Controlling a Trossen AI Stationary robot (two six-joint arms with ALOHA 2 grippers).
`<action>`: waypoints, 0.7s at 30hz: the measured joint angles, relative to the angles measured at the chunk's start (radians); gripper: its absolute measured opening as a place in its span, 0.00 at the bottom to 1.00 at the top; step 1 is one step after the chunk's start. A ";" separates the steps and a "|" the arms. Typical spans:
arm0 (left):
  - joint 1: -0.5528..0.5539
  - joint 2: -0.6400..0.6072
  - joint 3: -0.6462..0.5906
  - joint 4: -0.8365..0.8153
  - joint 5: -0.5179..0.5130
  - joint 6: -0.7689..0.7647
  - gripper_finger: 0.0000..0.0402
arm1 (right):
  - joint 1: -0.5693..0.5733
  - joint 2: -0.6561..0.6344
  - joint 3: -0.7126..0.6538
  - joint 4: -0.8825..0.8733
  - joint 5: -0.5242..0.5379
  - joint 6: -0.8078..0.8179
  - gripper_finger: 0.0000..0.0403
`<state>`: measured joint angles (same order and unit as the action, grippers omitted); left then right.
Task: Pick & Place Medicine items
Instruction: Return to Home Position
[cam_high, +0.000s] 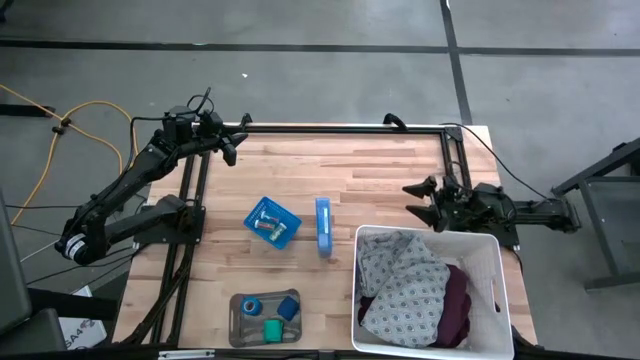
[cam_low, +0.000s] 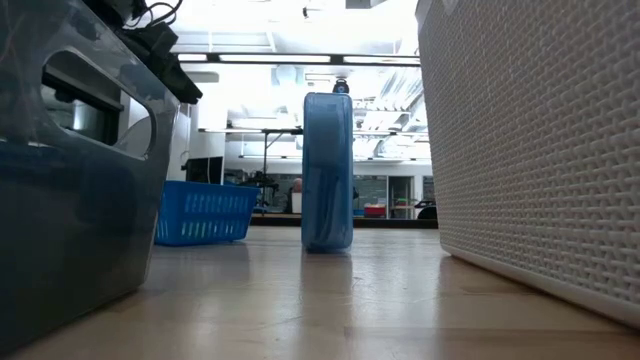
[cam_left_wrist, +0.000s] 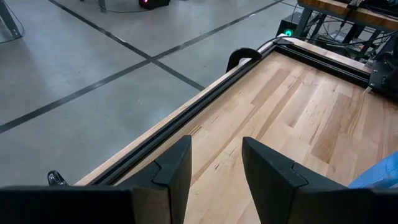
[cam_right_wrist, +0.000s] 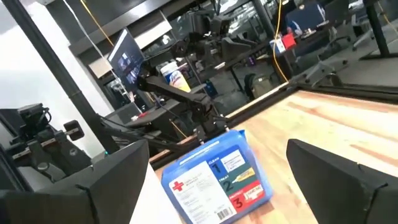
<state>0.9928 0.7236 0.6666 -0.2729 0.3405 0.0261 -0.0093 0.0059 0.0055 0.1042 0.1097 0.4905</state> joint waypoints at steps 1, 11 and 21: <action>0.000 0.000 0.000 0.000 0.000 0.000 0.34 | 0.000 0.000 0.000 -0.009 0.000 0.006 0.92; 0.000 0.000 0.000 0.000 0.000 0.000 0.34 | 0.000 0.000 0.000 -0.012 0.081 0.022 0.92; 0.000 0.000 0.000 0.000 0.000 0.000 0.34 | 0.000 0.000 0.000 0.069 0.185 -0.082 0.92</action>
<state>0.9924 0.7235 0.6666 -0.2729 0.3405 0.0261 -0.0093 0.0059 0.0055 0.1735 0.2942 0.4083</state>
